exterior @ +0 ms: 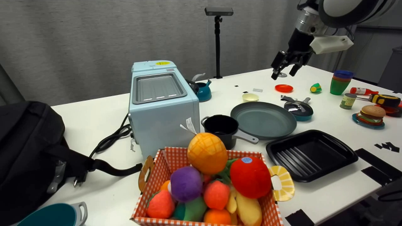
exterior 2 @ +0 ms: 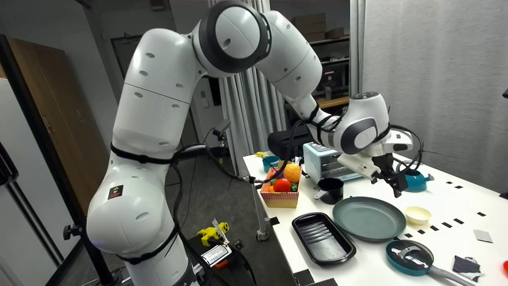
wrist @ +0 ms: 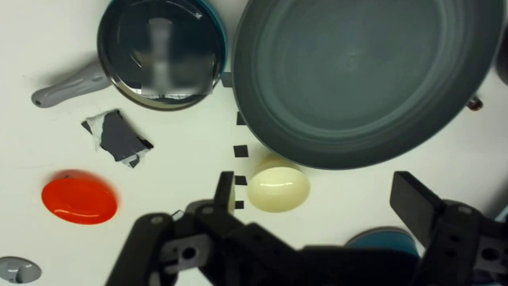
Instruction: Move the black lid from the small pot to the pan
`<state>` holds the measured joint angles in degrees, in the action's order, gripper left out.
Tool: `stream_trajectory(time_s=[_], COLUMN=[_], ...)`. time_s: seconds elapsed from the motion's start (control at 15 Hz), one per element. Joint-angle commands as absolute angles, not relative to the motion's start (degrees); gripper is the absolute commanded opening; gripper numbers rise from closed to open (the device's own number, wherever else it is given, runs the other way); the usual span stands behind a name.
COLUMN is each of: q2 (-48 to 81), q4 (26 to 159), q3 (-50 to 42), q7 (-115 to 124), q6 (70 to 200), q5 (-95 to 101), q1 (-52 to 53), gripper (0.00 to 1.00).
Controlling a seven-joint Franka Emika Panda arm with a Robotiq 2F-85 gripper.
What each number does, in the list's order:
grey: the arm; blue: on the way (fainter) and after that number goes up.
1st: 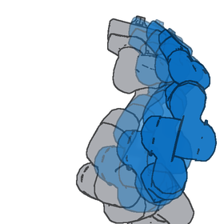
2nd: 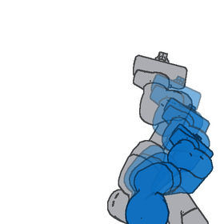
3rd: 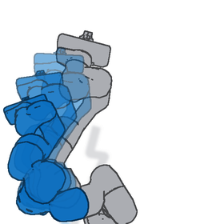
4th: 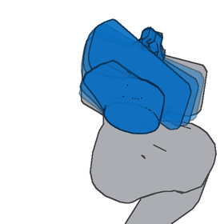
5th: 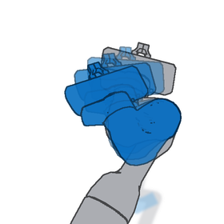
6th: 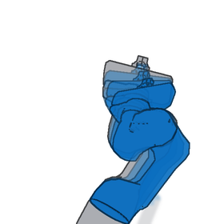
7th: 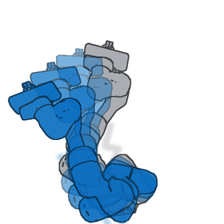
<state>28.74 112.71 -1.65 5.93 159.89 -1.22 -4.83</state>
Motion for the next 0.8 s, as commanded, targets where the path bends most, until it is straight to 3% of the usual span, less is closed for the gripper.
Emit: stream_trajectory(time_s=[0.0,0.73], q2=[21.08,7.26], q4=[116.56,119.46], q3=[0.18,1.94], q7=[4.35,3.13], q6=[156.73,149.56], q5=[-3.43,-7.68], q1=[-4.23,-3.44], gripper=[1.00,1.00])
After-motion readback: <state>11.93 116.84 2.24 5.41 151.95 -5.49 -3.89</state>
